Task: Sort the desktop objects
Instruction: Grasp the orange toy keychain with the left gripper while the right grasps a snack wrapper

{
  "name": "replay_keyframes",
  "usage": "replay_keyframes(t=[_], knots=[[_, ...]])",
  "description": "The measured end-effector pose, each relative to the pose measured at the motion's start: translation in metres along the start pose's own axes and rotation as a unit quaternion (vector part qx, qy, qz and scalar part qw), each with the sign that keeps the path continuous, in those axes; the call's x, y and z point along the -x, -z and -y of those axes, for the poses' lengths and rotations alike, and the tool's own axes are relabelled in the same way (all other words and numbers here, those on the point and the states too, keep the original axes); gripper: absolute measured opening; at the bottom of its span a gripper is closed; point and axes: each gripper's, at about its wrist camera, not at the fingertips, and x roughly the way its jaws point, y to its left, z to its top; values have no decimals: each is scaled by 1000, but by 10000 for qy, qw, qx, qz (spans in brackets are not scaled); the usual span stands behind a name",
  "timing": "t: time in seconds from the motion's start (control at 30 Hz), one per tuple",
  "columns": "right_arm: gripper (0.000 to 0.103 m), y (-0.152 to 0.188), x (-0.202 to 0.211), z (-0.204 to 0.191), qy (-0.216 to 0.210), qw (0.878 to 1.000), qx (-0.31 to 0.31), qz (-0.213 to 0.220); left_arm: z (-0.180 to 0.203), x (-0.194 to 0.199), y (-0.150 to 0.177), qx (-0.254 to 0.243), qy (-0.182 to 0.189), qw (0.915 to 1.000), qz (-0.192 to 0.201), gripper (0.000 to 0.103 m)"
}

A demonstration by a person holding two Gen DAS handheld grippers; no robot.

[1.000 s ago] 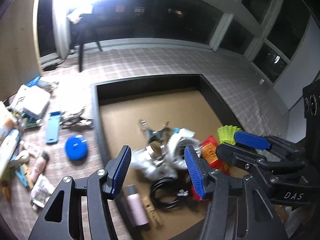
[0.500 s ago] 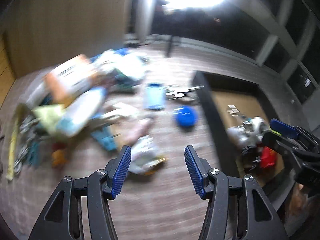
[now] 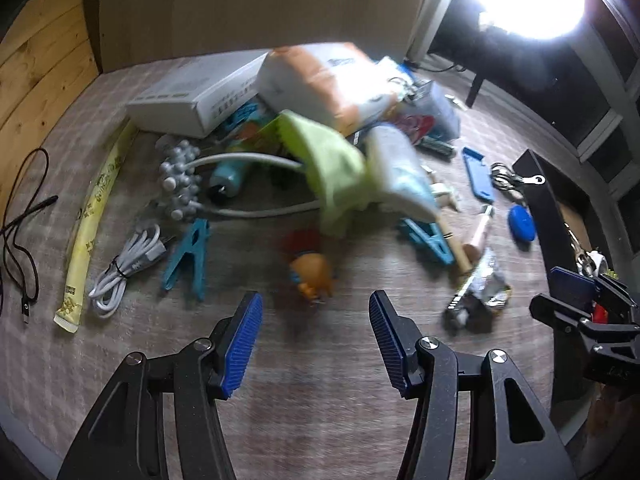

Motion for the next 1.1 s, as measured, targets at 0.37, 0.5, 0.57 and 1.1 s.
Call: replay_keyframes(t=[0.37,0.5,0.57,1.1], knots=[[70,-9,-46,-17,426,9975,427,-358,-8,-23,-10,-76,-15,9999,-128,53],[70,-12,-48,-12,366,9980,389,-346,-8,-30,-14,-83,-48,9999,-130,52],[70,-12,-48,-9,306,9983,360,-341,-6,-32,-16,-127,-83,9998,-96,51],[64,-10,-44,7,6,9993,100,-366,9,-36,-17,-409,-323,9986,123,29]])
